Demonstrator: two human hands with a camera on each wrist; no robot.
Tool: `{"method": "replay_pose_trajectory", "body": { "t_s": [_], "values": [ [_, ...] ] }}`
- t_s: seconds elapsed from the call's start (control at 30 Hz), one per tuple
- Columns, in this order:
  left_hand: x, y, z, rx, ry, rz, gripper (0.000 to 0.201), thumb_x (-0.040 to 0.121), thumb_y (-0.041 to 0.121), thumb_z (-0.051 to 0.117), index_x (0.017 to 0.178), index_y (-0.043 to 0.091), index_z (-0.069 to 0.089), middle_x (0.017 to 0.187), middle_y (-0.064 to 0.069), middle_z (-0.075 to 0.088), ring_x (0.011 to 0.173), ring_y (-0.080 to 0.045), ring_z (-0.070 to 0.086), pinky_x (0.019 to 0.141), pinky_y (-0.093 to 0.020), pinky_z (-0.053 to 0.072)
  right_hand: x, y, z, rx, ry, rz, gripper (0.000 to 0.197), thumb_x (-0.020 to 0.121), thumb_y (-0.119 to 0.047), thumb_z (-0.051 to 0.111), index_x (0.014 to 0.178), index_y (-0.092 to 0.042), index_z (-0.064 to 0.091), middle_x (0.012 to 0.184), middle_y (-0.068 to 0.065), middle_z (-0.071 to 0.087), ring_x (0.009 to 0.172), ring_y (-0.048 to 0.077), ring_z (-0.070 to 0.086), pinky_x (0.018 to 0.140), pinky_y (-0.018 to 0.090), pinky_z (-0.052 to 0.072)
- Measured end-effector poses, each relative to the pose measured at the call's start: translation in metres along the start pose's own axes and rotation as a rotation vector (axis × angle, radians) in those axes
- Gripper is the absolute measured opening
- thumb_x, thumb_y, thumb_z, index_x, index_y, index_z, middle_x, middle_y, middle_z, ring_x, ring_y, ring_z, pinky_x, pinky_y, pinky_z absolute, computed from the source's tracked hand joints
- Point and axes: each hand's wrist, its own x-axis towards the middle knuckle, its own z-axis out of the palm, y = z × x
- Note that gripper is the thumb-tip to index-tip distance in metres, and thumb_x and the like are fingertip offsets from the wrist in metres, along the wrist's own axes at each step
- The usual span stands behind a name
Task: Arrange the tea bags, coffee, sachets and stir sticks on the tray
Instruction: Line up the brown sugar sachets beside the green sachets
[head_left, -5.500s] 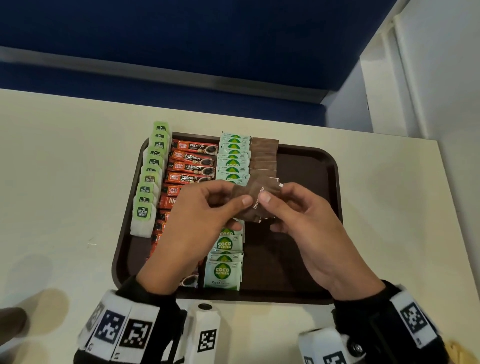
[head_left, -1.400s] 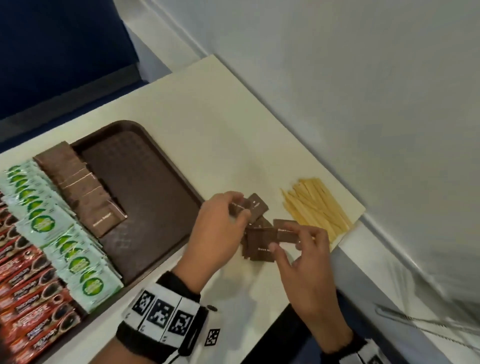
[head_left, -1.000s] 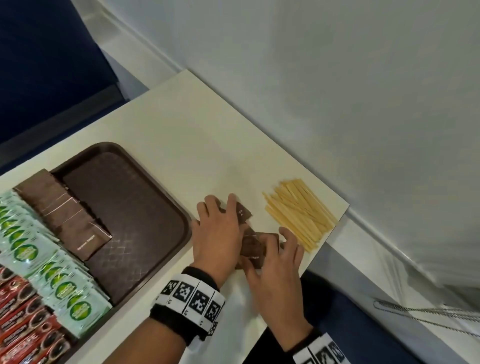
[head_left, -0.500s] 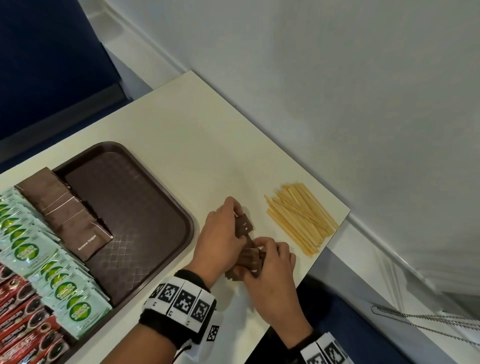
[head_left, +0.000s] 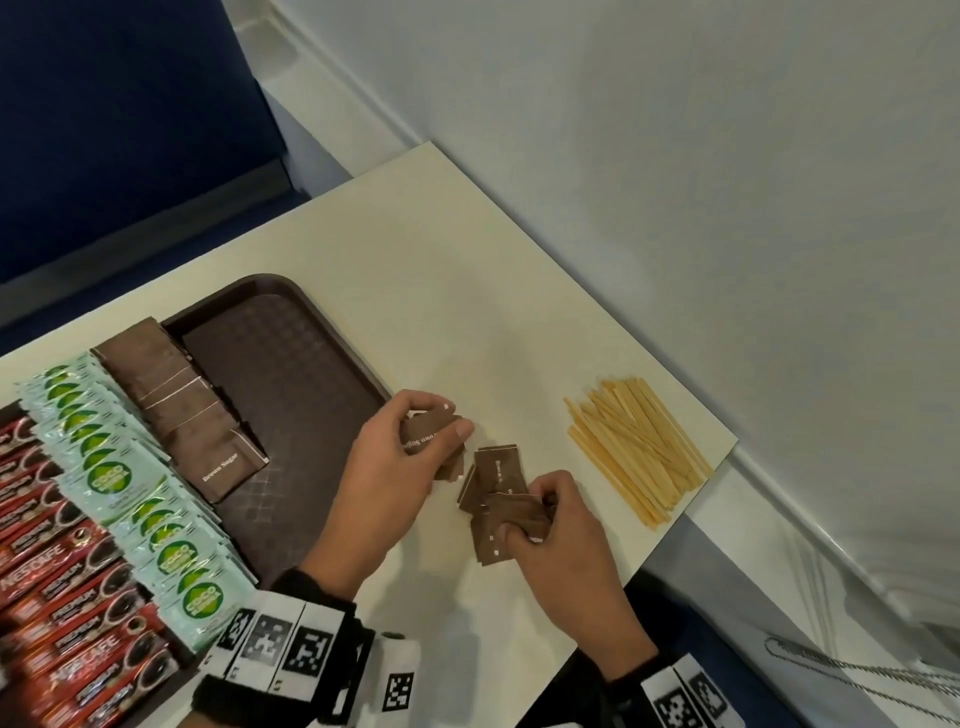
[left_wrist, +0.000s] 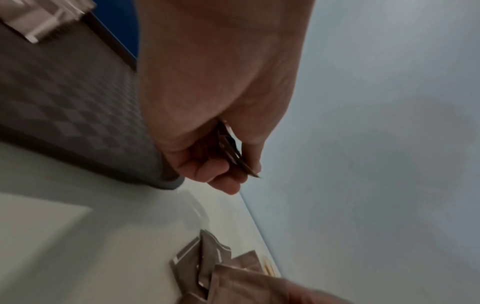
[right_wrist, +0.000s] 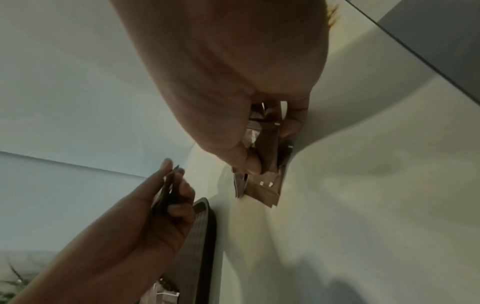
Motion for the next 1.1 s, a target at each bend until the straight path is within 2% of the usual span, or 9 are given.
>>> {"method": "replay_pose_trajectory", "body": {
  "t_s": [0.2, 0.3, 0.47, 0.57, 0.63, 0.77, 0.9, 1.0, 1.1],
  "values": [
    [-0.006, -0.001, -0.025, -0.094, 0.088, 0.004, 0.012, 0.100, 0.026, 0.076, 0.109, 0.017, 0.074, 0.087, -0.009, 0.075, 0.064, -0.011, 0.067, 0.056, -0.026, 0.054, 0.004, -0.006, -0.005, -0.006, -0.106, -0.023, 0.065, 0.094, -0.006, 0.073, 0.137, -0.044, 0.042, 0.119, -0.019, 0.067, 0.100, -0.007, 0.068, 0.076, 0.005, 0.049],
    [-0.005, -0.003, -0.034, -0.072, 0.097, 0.007, 0.011, 0.099, 0.029, 0.077, 0.107, 0.022, 0.076, 0.092, -0.004, 0.076, 0.068, -0.010, 0.068, 0.057, -0.022, 0.054, 0.007, -0.004, -0.003, -0.089, -0.084, -0.077, 0.048, 0.093, -0.009, 0.073, 0.125, -0.041, 0.057, 0.123, -0.017, 0.068, 0.106, -0.004, 0.067, 0.083, 0.011, 0.051],
    [-0.005, -0.013, -0.043, -0.088, 0.104, -0.039, 0.009, 0.103, 0.033, 0.071, 0.108, 0.027, 0.076, 0.101, -0.006, 0.078, 0.083, -0.022, 0.075, 0.067, -0.030, 0.057, 0.011, 0.000, -0.001, -0.093, -0.063, -0.072, 0.032, 0.094, -0.013, 0.073, 0.110, -0.038, 0.062, 0.116, -0.012, 0.069, 0.109, 0.005, 0.067, 0.095, 0.031, 0.055],
    [-0.008, -0.016, -0.044, -0.096, 0.087, -0.069, 0.008, 0.105, 0.025, 0.069, 0.109, 0.029, 0.075, 0.108, -0.004, 0.080, 0.094, -0.027, 0.078, 0.070, -0.032, 0.056, 0.013, -0.002, -0.005, -0.088, -0.072, -0.066, 0.030, 0.095, -0.011, 0.074, 0.106, -0.038, 0.064, 0.115, -0.012, 0.071, 0.106, -0.001, 0.068, 0.091, 0.019, 0.055],
    [-0.010, -0.015, -0.041, -0.064, 0.063, -0.065, 0.011, 0.105, 0.022, 0.069, 0.111, 0.030, 0.073, 0.107, -0.001, 0.080, 0.094, -0.022, 0.078, 0.067, -0.024, 0.056, 0.014, -0.005, -0.008, -0.118, -0.079, -0.079, 0.032, 0.095, -0.011, 0.074, 0.104, -0.040, 0.064, 0.113, -0.013, 0.069, 0.104, -0.003, 0.066, 0.084, 0.010, 0.050],
    [-0.010, -0.010, -0.031, 0.031, 0.019, -0.011, 0.016, 0.101, 0.021, 0.076, 0.113, 0.030, 0.071, 0.102, 0.005, 0.080, 0.089, -0.008, 0.079, 0.068, -0.017, 0.056, 0.012, -0.013, -0.018, -0.158, -0.085, -0.084, 0.028, 0.096, -0.012, 0.073, 0.110, -0.036, 0.065, 0.114, -0.010, 0.058, 0.101, -0.007, 0.061, 0.085, 0.014, 0.050],
    [-0.010, -0.010, -0.027, 0.079, 0.043, 0.023, 0.010, 0.099, 0.022, 0.078, 0.103, 0.031, 0.075, 0.094, 0.010, 0.079, 0.084, -0.005, 0.076, 0.068, -0.015, 0.054, 0.006, -0.029, -0.034, 0.007, -0.087, -0.071, 0.025, 0.098, -0.011, 0.074, 0.111, -0.031, 0.068, 0.106, -0.017, 0.074, 0.098, -0.009, 0.066, 0.081, 0.014, 0.048],
    [-0.013, -0.009, -0.028, 0.069, 0.061, 0.027, 0.009, 0.100, 0.021, 0.077, 0.103, 0.029, 0.075, 0.092, 0.010, 0.080, 0.083, -0.007, 0.077, 0.067, -0.013, 0.053, 0.008, -0.037, -0.025, 0.055, -0.149, -0.044, 0.042, 0.096, -0.012, 0.077, 0.127, -0.034, 0.062, 0.112, -0.021, 0.075, 0.106, -0.006, 0.069, 0.091, 0.014, 0.051],
    [-0.016, -0.011, -0.030, 0.061, 0.062, 0.014, 0.009, 0.100, 0.021, 0.076, 0.104, 0.029, 0.074, 0.095, 0.006, 0.081, 0.086, -0.011, 0.079, 0.068, -0.014, 0.055, 0.013, -0.035, -0.002, -0.149, -0.226, -0.059, 0.074, 0.099, -0.021, 0.075, 0.161, -0.033, 0.036, 0.142, -0.018, 0.059, 0.131, 0.001, 0.058, 0.107, 0.014, 0.043]
  ]
}}
